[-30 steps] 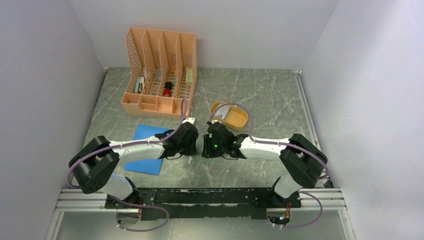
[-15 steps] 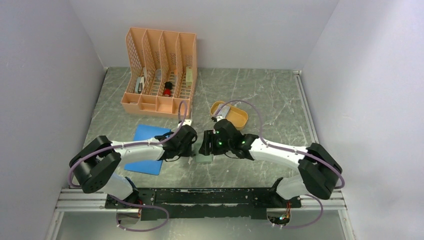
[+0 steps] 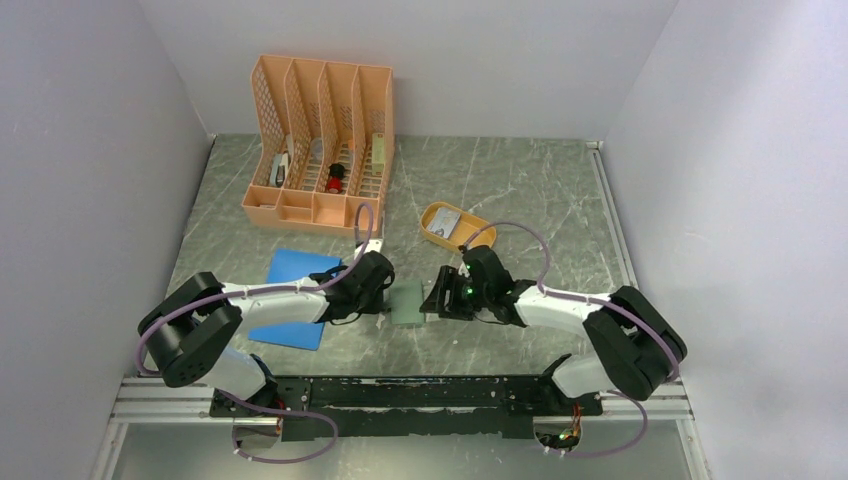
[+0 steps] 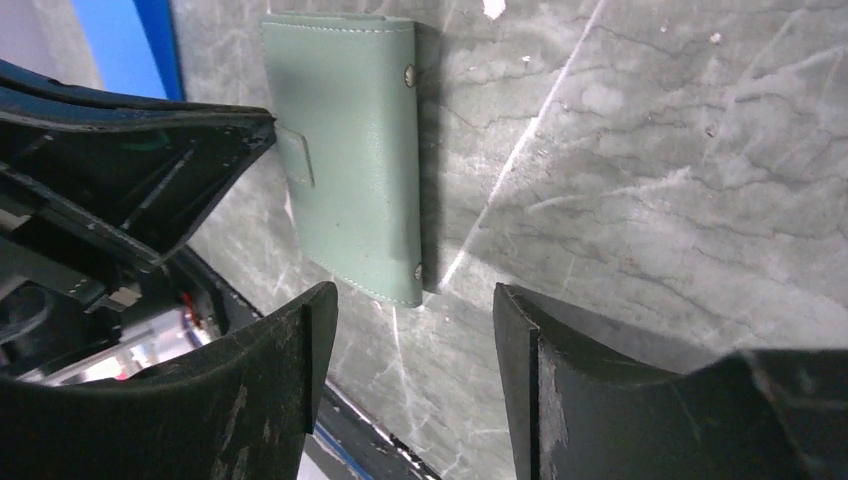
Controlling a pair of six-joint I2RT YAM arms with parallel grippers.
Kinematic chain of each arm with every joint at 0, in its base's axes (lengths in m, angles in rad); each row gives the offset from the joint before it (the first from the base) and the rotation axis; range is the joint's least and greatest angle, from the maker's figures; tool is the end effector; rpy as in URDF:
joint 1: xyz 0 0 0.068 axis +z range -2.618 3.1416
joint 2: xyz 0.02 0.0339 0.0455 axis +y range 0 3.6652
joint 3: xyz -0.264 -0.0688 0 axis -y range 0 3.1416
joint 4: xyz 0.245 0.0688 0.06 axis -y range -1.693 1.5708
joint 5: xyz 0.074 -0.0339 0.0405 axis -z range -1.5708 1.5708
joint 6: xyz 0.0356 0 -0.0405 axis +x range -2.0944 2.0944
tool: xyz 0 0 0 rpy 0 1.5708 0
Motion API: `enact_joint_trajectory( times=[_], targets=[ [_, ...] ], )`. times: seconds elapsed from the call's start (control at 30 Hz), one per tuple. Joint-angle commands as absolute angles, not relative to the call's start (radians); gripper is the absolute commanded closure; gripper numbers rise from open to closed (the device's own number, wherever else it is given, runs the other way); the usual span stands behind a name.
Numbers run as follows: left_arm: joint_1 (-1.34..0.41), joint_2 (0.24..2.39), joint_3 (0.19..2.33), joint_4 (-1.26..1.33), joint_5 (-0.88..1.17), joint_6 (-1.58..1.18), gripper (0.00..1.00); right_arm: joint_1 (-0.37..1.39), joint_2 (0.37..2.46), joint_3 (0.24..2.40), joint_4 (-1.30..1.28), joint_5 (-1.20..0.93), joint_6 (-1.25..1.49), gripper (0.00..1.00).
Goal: Put the credit cards into the card holder
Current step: Close the card holder at the center of the board.
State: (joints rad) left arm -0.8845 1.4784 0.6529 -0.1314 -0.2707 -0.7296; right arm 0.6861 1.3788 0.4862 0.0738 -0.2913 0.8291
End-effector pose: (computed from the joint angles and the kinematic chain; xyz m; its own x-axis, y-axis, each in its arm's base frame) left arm 0.1774 -0.2015 0.1485 -0.8179 -0.0151 -0.5751 0.1376 0.9655 -0.2210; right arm 0.1822 0.1624 0.1406 -0.9411 0.1422 -0.3068 -0.0958 0.7578 0.6454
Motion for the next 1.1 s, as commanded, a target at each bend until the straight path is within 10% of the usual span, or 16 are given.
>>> enact_joint_trajectory(
  times=[0.0,0.53,0.77,1.07],
  targets=[
    [-0.886,1.535,0.606,-0.165,-0.299,-0.757,0.95,0.653,1.417,0.447,0.242,-0.405,0.899,0.37],
    [-0.886,1.484,0.595,-0.147,-0.227,-0.792,0.94,0.656,1.543,0.480,0.264,-0.407,0.885,0.45],
    [-0.887,1.338,0.657,-0.253,-0.280,-0.765,0.61,0.655,1.501,0.495,0.184,-0.360,0.844,0.42],
    [-0.891,1.324,0.698,-0.181,-0.159,-0.736,0.52,0.655,1.467,0.508,0.140,-0.329,0.827,0.42]
  ],
)
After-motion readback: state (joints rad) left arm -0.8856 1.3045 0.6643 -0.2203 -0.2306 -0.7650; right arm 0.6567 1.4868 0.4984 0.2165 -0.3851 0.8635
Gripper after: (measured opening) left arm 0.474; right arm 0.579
